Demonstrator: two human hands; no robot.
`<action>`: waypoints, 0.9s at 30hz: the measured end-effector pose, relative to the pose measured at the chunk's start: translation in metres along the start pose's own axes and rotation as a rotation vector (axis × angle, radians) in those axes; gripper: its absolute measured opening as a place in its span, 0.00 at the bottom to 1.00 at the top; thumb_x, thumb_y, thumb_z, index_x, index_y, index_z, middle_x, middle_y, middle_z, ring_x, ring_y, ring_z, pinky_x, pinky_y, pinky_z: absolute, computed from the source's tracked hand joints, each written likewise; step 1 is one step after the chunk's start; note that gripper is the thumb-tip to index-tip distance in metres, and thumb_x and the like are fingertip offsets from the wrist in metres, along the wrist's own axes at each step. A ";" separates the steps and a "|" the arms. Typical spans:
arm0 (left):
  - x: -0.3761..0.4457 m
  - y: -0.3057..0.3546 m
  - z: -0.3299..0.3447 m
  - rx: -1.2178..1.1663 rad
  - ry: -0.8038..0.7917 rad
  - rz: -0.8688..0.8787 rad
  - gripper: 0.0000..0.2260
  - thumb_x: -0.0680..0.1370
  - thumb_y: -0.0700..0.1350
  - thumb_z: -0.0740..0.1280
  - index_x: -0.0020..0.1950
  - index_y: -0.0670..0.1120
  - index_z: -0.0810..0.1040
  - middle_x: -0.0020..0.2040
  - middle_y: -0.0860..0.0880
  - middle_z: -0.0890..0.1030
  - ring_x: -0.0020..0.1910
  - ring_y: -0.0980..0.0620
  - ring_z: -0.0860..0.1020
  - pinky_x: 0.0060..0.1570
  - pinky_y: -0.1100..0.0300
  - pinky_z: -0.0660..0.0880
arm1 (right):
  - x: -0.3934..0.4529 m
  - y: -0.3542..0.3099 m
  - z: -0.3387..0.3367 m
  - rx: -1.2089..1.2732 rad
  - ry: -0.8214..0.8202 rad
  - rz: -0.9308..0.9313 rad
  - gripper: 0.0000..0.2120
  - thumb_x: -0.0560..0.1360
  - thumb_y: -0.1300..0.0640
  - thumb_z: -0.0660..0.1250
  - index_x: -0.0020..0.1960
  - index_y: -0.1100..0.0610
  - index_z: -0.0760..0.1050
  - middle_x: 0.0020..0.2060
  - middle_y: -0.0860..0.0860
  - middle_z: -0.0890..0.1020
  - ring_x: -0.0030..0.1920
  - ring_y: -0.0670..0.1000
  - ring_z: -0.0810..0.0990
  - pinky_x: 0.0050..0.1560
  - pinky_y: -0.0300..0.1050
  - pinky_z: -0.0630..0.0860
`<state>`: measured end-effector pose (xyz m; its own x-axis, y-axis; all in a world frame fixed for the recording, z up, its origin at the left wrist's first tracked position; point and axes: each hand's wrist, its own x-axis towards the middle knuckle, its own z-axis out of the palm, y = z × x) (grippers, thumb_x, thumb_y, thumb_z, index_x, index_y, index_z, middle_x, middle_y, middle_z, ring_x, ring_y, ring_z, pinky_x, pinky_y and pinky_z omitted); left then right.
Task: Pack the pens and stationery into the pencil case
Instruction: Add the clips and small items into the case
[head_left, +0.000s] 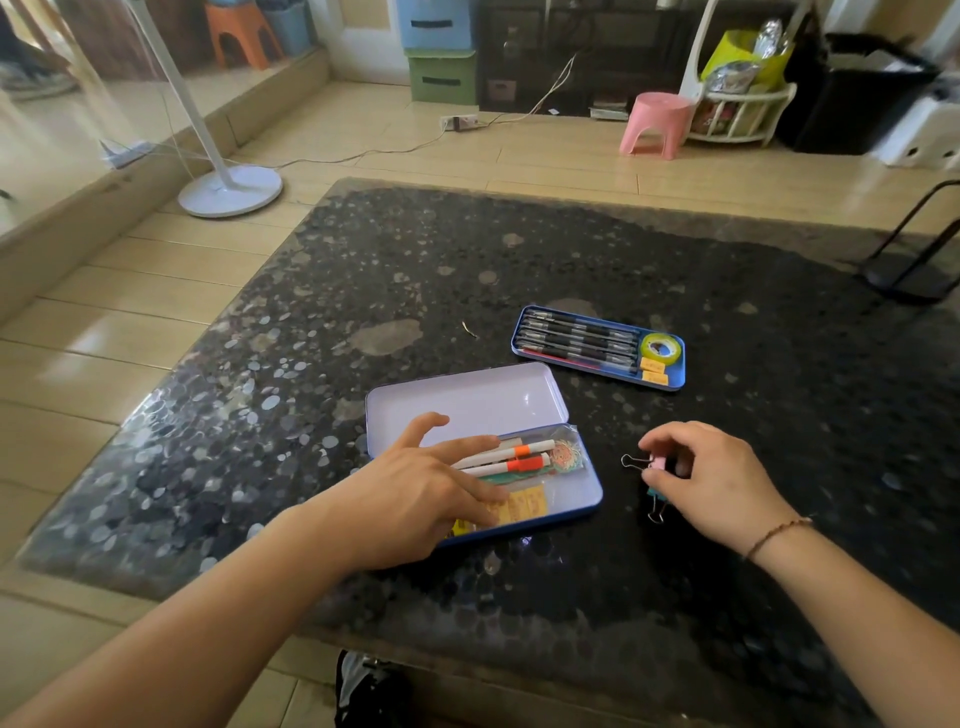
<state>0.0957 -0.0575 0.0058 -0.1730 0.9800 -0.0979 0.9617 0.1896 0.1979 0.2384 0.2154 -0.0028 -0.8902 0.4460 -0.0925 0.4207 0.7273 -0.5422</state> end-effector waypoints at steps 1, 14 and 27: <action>0.000 0.000 0.000 0.006 0.010 -0.004 0.18 0.72 0.40 0.66 0.57 0.59 0.81 0.64 0.66 0.75 0.76 0.56 0.57 0.71 0.44 0.47 | 0.001 -0.001 0.000 0.015 0.009 0.013 0.11 0.70 0.60 0.72 0.49 0.47 0.77 0.42 0.42 0.76 0.41 0.42 0.74 0.38 0.30 0.65; 0.011 0.005 0.017 0.017 0.037 0.060 0.24 0.76 0.40 0.61 0.70 0.58 0.70 0.72 0.63 0.67 0.77 0.50 0.54 0.68 0.46 0.52 | -0.003 -0.061 0.002 0.138 -0.066 -0.125 0.06 0.65 0.51 0.76 0.37 0.45 0.79 0.33 0.45 0.82 0.36 0.44 0.80 0.41 0.44 0.78; 0.011 0.004 0.017 -0.118 0.149 0.007 0.12 0.75 0.44 0.68 0.58 0.51 0.81 0.60 0.57 0.80 0.56 0.52 0.73 0.53 0.56 0.68 | -0.002 -0.071 0.025 -0.057 -0.156 0.046 0.10 0.67 0.45 0.74 0.42 0.45 0.75 0.34 0.44 0.83 0.38 0.43 0.80 0.40 0.44 0.78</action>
<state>0.1014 -0.0467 -0.0107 -0.2046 0.9777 0.0475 0.9330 0.1802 0.3116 0.2062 0.1499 0.0145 -0.8844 0.3960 -0.2469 0.4665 0.7387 -0.4865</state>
